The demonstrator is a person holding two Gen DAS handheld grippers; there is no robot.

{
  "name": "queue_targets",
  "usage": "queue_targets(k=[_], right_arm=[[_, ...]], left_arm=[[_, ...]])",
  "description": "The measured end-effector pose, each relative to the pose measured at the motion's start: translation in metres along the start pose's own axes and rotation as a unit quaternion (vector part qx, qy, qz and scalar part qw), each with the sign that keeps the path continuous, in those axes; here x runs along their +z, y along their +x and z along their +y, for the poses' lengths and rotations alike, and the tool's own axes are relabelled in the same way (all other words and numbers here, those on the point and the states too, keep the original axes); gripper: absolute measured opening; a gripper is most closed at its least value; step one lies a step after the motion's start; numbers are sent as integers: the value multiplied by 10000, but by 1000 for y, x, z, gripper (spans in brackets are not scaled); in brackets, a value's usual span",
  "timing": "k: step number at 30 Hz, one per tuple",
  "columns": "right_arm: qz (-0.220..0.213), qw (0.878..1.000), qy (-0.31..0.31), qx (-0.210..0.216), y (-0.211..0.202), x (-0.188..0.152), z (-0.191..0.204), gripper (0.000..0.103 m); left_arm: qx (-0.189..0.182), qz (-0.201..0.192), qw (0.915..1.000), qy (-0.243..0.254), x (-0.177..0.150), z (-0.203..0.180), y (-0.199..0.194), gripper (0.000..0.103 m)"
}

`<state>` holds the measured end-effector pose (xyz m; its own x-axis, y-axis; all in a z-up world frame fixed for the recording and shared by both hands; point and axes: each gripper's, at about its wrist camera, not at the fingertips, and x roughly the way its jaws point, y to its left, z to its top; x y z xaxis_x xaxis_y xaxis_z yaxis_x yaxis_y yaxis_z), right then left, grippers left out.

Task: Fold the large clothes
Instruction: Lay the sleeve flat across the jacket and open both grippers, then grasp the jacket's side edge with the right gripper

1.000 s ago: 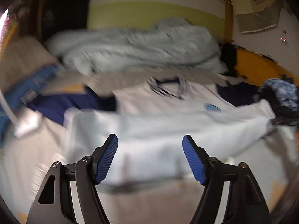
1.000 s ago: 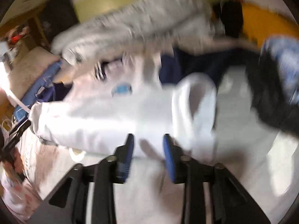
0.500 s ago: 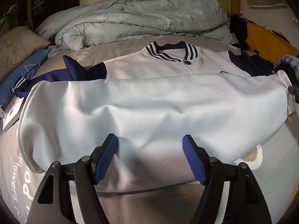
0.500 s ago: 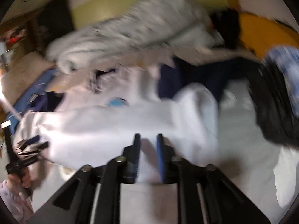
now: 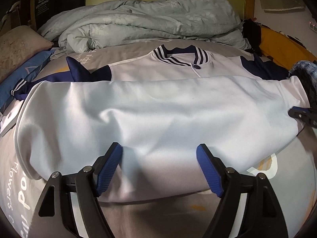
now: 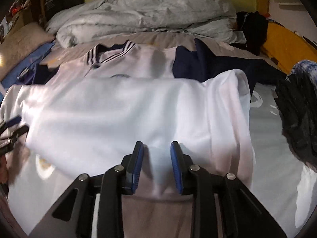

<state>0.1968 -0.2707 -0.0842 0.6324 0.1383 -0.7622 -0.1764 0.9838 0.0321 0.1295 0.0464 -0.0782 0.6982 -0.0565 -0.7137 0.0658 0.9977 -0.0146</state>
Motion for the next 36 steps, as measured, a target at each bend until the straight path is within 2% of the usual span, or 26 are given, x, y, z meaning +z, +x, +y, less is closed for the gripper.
queue_targets(k=[4, 6, 9, 11, 14, 16, 18, 19, 23, 26, 28, 30, 31, 33, 34, 35, 36], right_arm=[[-95, 9958, 867, 284, -6, 3, -23, 17], [-67, 9947, 971, 347, -12, 3, -30, 14], [-151, 9950, 968, 178, -27, 1, -41, 14], [-85, 9937, 1094, -241, -37, 0, -55, 18], [61, 9903, 1377, -171, -43, -2, -77, 18], [63, 9881, 1537, -5, -48, -2, -86, 18], [102, 9881, 1529, 91, -54, -3, -88, 25], [111, 9895, 1437, 46, -57, -3, -86, 29], [276, 9930, 1100, -322, -61, -10, -80, 33], [472, 9906, 1235, -350, -50, -16, -90, 33], [699, 9901, 1202, -211, -36, -19, -92, 33], [897, 9898, 1102, -102, -24, -21, -89, 19], [846, 9895, 1170, -117, -25, -21, -90, 10], [442, 9888, 1406, -216, -44, -17, -93, 6], [-125, 9882, 1470, -402, -68, -12, -94, 6], [-643, 9867, 1452, -350, -92, -8, -94, 5], [-865, 9857, 1421, -272, -105, -6, -92, 5]], left_arm=[[-230, -63, 9997, -14, 1, 6, -1, 81], [-227, -90, 9997, -33, 3, 8, -6, 80], [-36, -90, 10000, -3, 7, 9, -15, 80], [-51, -192, 9997, -121, 12, 14, -26, 80], [-86, -255, 9990, -359, 18, 26, -38, 80], [141, -201, 9990, -386, 19, 34, -42, 80], [305, -172, 9982, -480, 19, 45, -42, 80], [354, -117, 9977, -558, 18, 51, -41, 80], [479, 230, 9946, -897, 12, 69, -29, 80], [518, 377, 9926, -1029, 9, 74, -21, 80], [562, 410, 9926, -999, 9, 73, -17, 80], [593, 418, 9928, -954, 8, 71, -16, 80], [601, 418, 9929, -941, 8, 71, -17, 80], [608, 416, 9928, -949, 7, 71, -18, 80], [628, 389, 9925, -978, 7, 72, -19, 80], [645, 358, 9921, -1012, 7, 74, -22, 80], [650, 336, 9917, -1055, 8, 77, -24, 80]])
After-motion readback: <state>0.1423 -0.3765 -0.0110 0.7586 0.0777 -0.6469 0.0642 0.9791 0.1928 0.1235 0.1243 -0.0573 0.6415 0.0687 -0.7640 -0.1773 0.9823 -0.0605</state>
